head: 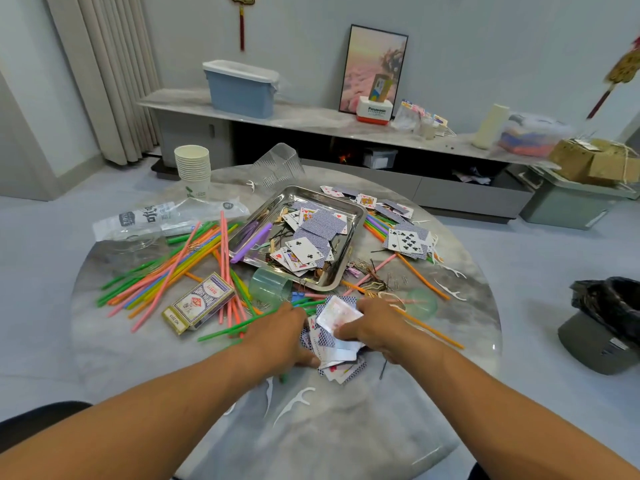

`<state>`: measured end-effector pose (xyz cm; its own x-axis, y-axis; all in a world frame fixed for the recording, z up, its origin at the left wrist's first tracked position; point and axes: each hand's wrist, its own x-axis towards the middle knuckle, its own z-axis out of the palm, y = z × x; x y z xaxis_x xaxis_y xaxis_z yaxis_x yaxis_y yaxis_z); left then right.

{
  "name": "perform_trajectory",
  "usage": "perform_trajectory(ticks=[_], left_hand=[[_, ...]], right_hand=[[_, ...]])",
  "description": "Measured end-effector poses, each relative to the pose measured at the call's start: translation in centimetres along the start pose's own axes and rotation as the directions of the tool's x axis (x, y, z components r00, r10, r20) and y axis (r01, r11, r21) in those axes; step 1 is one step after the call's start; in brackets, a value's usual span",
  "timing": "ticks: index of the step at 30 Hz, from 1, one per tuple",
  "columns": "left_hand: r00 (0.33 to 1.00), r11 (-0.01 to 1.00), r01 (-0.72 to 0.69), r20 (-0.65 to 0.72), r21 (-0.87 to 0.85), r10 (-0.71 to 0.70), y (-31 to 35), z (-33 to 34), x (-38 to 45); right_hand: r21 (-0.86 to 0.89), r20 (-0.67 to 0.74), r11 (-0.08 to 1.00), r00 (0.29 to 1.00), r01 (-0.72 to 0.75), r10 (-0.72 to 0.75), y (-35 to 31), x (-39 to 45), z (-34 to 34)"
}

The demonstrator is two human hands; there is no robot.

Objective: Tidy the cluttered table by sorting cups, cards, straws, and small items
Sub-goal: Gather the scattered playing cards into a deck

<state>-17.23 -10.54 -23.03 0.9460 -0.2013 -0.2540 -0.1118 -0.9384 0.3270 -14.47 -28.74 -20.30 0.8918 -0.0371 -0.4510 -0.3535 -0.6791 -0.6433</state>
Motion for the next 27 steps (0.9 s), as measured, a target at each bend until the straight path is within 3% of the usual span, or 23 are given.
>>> perform_trajectory(ticks=[8, 13, 19, 27], left_hand=[[0.999, 0.999, -0.009, -0.050, -0.032, 0.008, 0.1, 0.0, 0.0], [0.999, 0.998, -0.030, -0.046, -0.058, 0.027, 0.3, 0.0, -0.1], [0.999, 0.992, -0.037, -0.004, -0.122, 0.037, 0.3, 0.3, 0.4], [0.998, 0.980, -0.047, -0.044, -0.195, 0.039, -0.3, 1.3, 1.0]], right_hand=[[0.043, 0.091, 0.999, 0.996, 0.022, -0.026, -0.4, -0.5, 0.7], [0.081, 0.047, 0.996, 0.998, 0.046, -0.050, -1.4, 0.0, -1.0], [-0.090, 0.102, 0.996, 0.995, 0.003, 0.006, -1.1, -0.8, -0.2], [-0.072, 0.098, 0.997, 0.995, 0.037, -0.030, -1.0, -1.6, 1.8]])
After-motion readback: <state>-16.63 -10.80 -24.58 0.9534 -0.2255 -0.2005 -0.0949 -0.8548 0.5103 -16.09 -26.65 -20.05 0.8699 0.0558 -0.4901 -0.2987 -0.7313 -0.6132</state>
